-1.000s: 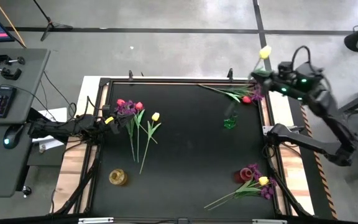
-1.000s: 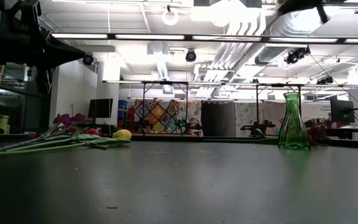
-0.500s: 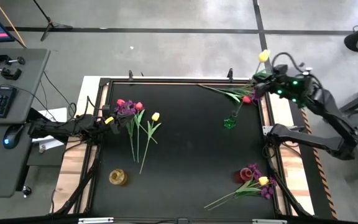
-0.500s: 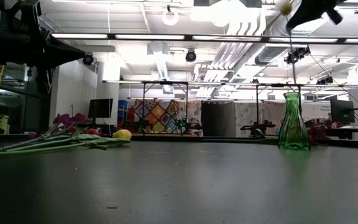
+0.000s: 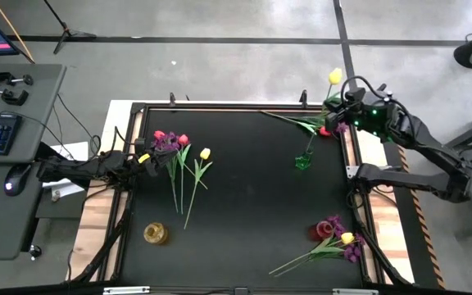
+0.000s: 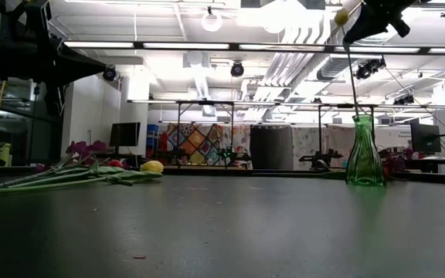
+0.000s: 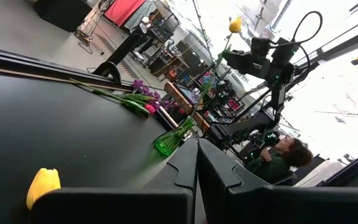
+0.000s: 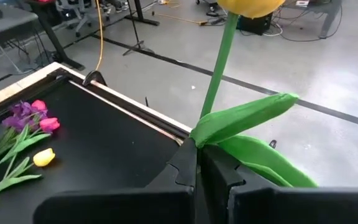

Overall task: Sort flowers into vase by color
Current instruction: Put the top yellow tulip into the green flower vase

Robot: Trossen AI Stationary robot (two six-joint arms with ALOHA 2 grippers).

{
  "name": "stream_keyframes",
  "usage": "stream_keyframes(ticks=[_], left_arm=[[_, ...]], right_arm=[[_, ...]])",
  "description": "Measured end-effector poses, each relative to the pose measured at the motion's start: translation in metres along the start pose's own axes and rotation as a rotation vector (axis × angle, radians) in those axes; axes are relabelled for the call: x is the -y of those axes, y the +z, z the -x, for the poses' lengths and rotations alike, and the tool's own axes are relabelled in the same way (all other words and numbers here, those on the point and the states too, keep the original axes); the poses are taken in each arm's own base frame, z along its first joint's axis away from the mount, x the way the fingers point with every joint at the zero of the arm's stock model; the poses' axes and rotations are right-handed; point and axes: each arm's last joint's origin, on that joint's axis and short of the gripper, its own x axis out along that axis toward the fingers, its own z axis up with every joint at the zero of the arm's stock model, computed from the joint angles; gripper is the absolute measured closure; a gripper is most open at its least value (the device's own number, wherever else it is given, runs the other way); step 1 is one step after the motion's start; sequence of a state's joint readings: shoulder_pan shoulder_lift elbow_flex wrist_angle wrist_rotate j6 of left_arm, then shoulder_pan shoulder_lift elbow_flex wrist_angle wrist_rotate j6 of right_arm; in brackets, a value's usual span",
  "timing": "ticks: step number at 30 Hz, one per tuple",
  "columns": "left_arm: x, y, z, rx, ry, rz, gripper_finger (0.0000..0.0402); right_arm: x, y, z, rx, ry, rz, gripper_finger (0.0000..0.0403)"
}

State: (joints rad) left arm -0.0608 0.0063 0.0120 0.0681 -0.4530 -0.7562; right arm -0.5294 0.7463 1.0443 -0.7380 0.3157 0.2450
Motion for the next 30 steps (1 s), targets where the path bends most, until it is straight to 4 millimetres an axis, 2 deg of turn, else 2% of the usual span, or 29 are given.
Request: stream_keyframes(ticks=[10, 19, 23, 30], left_arm=[[0.0, 0.0, 0.0, 0.0, 0.0, 0.0, 0.0402], [0.0, 0.0, 0.0, 0.0, 0.0, 0.0, 0.0402], [0.0, 0.0, 0.0, 0.0, 0.0, 0.0, 0.0402], [0.0, 0.0, 0.0, 0.0, 0.0, 0.0, 0.0402]], right_arm=[[-0.009, -0.013, 0.001, -0.108, 0.007, 0.062, 0.0403], [-0.026, -0.019, -0.008, -0.187, 0.062, 0.058, 0.0397], [-0.028, -0.026, -0.01, -0.269, 0.071, 0.033, 0.0355], [-0.029, -0.031, -0.005, -0.354, 0.123, -0.008, 0.0227]])
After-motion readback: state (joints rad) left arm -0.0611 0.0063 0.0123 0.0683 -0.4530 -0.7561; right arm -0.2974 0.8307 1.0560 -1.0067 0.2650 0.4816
